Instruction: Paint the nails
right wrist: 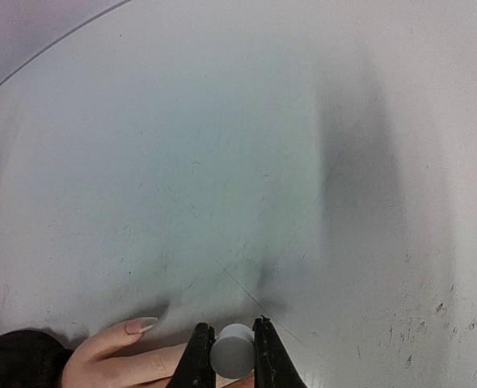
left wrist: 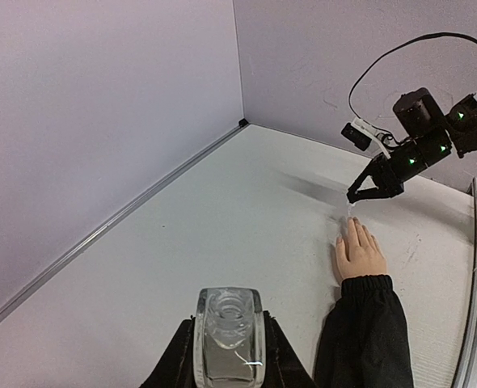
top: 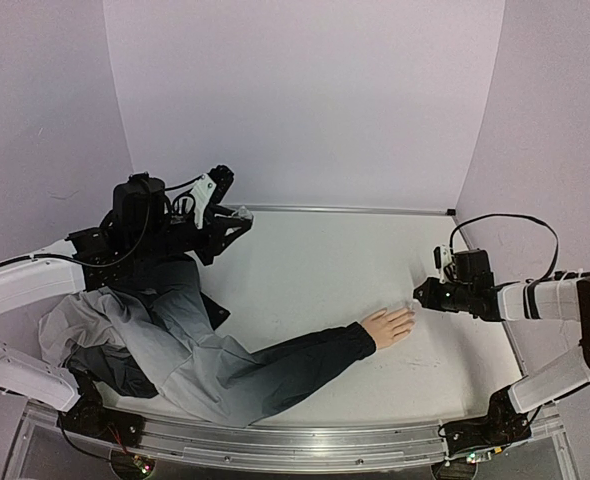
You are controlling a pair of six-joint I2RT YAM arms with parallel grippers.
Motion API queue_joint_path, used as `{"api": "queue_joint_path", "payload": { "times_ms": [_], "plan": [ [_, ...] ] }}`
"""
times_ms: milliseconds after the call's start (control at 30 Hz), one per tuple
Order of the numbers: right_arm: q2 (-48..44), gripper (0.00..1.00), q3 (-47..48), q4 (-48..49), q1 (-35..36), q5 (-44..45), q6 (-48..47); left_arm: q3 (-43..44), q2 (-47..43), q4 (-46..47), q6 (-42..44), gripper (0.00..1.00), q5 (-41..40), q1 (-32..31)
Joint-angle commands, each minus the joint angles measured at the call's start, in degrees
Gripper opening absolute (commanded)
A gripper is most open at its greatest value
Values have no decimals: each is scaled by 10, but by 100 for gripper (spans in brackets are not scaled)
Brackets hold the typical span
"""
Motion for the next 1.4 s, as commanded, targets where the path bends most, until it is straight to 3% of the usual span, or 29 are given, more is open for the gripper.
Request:
{"api": "queue_joint_path", "payload": {
  "times_ms": [0,367,667,1367],
  "plan": [
    [6,0,21,11,-2,18,-4,0,-13,44,-7,0,4,3],
    [-16,0,20,-2,-2,48,7,-1,-16,44,-4,0,4,3],
    [-57,0,5,-7,-2,-41,-13,-3,-20,44,-5,0,6,3],
    [-14,0,18,-24,-2,-17,-4,-5,-25,44,-6,0,5,2]
  ]
}}
